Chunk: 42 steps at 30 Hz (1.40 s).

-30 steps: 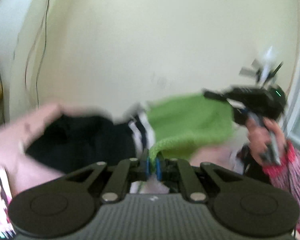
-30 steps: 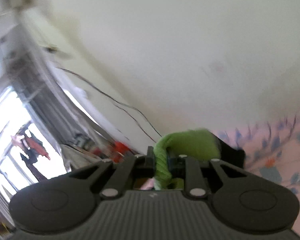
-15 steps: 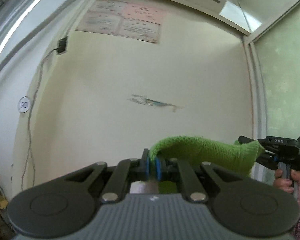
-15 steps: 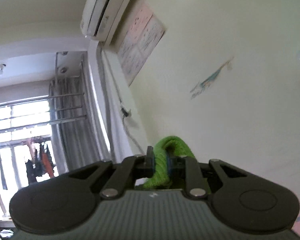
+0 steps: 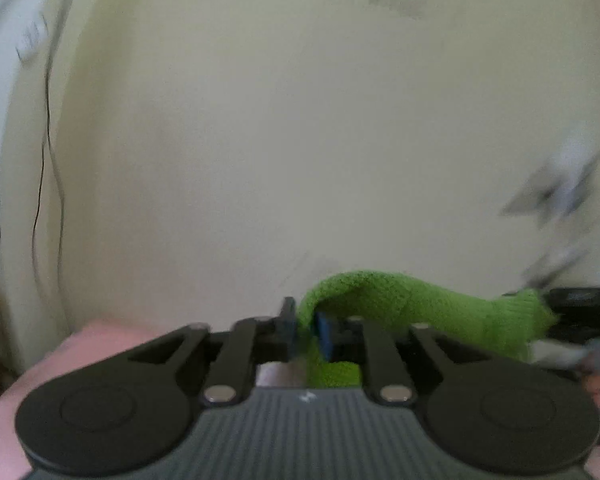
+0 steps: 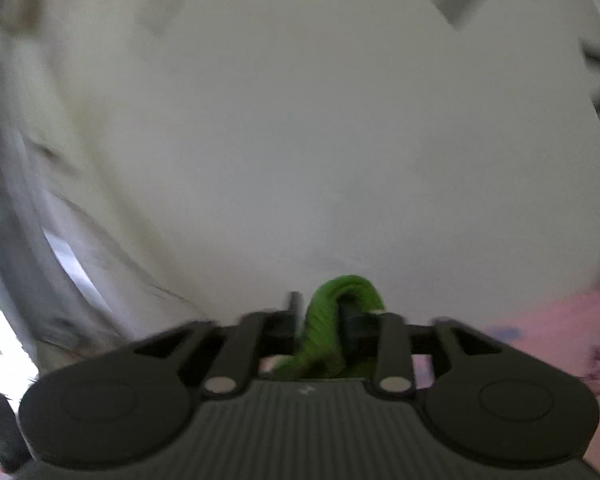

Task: Fold small clothes

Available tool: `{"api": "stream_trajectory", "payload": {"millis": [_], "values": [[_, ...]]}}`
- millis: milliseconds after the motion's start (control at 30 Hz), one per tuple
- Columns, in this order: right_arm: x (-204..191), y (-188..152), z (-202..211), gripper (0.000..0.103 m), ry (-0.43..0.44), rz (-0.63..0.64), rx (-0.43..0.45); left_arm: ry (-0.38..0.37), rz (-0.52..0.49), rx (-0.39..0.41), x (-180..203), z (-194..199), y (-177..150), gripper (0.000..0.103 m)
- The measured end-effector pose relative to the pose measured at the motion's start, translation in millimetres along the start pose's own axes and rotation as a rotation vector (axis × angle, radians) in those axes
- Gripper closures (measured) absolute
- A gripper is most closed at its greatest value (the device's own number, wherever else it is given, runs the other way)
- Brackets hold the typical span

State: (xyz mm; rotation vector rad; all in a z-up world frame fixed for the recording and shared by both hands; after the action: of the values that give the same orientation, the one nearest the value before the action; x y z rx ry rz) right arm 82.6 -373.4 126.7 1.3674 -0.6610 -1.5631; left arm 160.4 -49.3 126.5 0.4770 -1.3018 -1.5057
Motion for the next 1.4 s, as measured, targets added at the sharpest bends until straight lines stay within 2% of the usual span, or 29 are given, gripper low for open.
{"api": "stream_trajectory", "payload": {"millis": [33, 67, 100, 133, 200, 267, 333, 433, 533, 600, 700, 733, 767, 800, 833, 900, 967, 1033, 1100, 1167, 1200, 1233, 1267, 1300, 1333, 1400], "values": [[24.0, -22.6, -26.4, 0.039, -0.068, -0.001, -0.065, 0.07, -0.023, -0.066, -8.3, -36.9, -18.5, 0.081], [42.7, -42.5, -39.3, 0.041, -0.114, -0.009, -0.102, 0.15, -0.029, -0.176, -23.5, -77.9, -47.6, 0.085], [56.1, -61.7, -44.7, 0.041, -0.127, -0.016, -0.142, 0.179, 0.001, -0.265, -35.6, -99.1, -70.4, 0.088], [62.8, -78.2, -41.8, 0.042, -0.106, -0.011, -0.17, 0.15, 0.061, -0.325, -45.6, -109.9, -92.0, 0.088], [67.9, -101.7, -19.3, 0.042, -0.091, 0.056, -0.195, 0.091, 0.109, -0.333, -57.4, -106.3, -113.0, 0.081], [69.9, -126.2, 11.4, 0.042, -0.093, 0.144, -0.224, 0.095, 0.106, -0.305, -72.2, -90.7, -120.5, 0.066], [62.1, -148.7, 36.7, 0.041, -0.097, 0.204, -0.259, 0.061, 0.155, -0.291, -82.6, -71.8, -122.7, 0.06], [41.5, -178.6, 56.2, 0.041, -0.086, 0.256, -0.289, 0.002, 0.208, -0.297, -81.6, -38.7, -126.3, 0.06], [26.1, -197.4, 60.5, 0.041, -0.065, 0.257, -0.305, -0.066, 0.187, -0.295, -63.9, 4.0, -132.3, 0.058], [12.2, -209.6, 65.3, 0.039, -0.038, 0.264, -0.31, -0.118, 0.156, -0.297, -51.2, 31.2, -143.4, 0.052], [11.0, -228.8, 78.6, 0.038, -0.067, 0.248, -0.354, -0.183, 0.135, -0.34, -40.3, 58.7, -162.7, 0.041], [11.2, -234.5, 80.7, 0.048, -0.066, 0.242, -0.365, -0.209, 0.14, -0.369, -36.7, 65.9, -171.3, 0.037], [10.3, -241.0, 83.0, 0.076, -0.057, 0.244, -0.376, -0.233, 0.146, -0.397, -33.5, 72.0, -179.5, 0.031], [9.4, -244.5, 86.3, 0.091, -0.068, 0.271, -0.372, -0.252, 0.152, -0.422, -29.1, 75.4, -186.8, 0.028], [9.2, -242.5, 90.5, 0.099, -0.071, 0.294, -0.353, -0.265, 0.156, -0.436, -26.4, 79.4, -195.1, 0.023], [8.6, -226.8, 104.4, 0.102, -0.075, 0.293, -0.297, -0.281, 0.154, -0.455, -19.5, 86.9, -205.2, 0.023], [13.6, -198.4, 123.3, 0.103, -0.134, 0.343, -0.226, -0.282, 0.156, -0.461, -15.6, 90.4, -211.7, 0.022], [30.2, -170.2, 144.3, 0.103, -0.268, 0.444, -0.174, -0.281, 0.161, -0.469, -12.9, 90.0, -216.1, 0.021], [60.5, -148.4, 159.6, 0.103, -0.496, 0.617, -0.162, -0.268, 0.15, -0.478, -9.7, 88.2, -220.2, 0.021], [104.9, -139.7, 167.3, 0.101, -0.742, 0.751, -0.214, -0.251, 0.134, -0.49, -5.7, 87.7, -224.0, 0.021], [124.2, -138.8, 172.1, 0.1, -0.819, 0.741, -0.23, -0.243, 0.127, -0.496, -3.6, 86.9, -226.6, 0.021], [135.4, -139.6, 178.9, 0.093, -0.845, 0.688, -0.22, -0.236, 0.119, -0.499, -1.8, 86.9, -228.8, 0.02], [136.5, -142.6, 182.8, 0.076, -0.811, 0.639, -0.205, -0.231, 0.112, -0.501, -0.4, 87.7, -230.5, 0.018], [131.9, -147.9, 184.7, 0.068, -0.747, 0.594, -0.193, -0.227, 0.106, -0.502, 0.6, 88.5, -232.0, 0.016], [124.8, -154.5, 185.5, 0.062, -0.689, 0.56, -0.187, -0.22, 0.101, -0.505, 1.3, 88.7, -234.0, 0.013], [112.5, -163.5, 186.2, 0.065, -0.632, 0.542, -0.179, -0.205, 0.094, -0.522, 2.2, 88.2, -237.5, 0.013]]}}
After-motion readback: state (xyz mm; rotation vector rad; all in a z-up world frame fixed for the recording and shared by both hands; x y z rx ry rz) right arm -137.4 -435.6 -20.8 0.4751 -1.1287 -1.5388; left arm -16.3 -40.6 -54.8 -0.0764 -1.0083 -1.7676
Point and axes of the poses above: each gripper's, at about its wrist camera, not at the fingertips, and z roughly against the way its jaws point, x to its right, y to its top, the point moved 10 cm from there along -z, roughly the way its jaws point, and after that the axes turned 11 degrees about z, right-handed, at the moved point
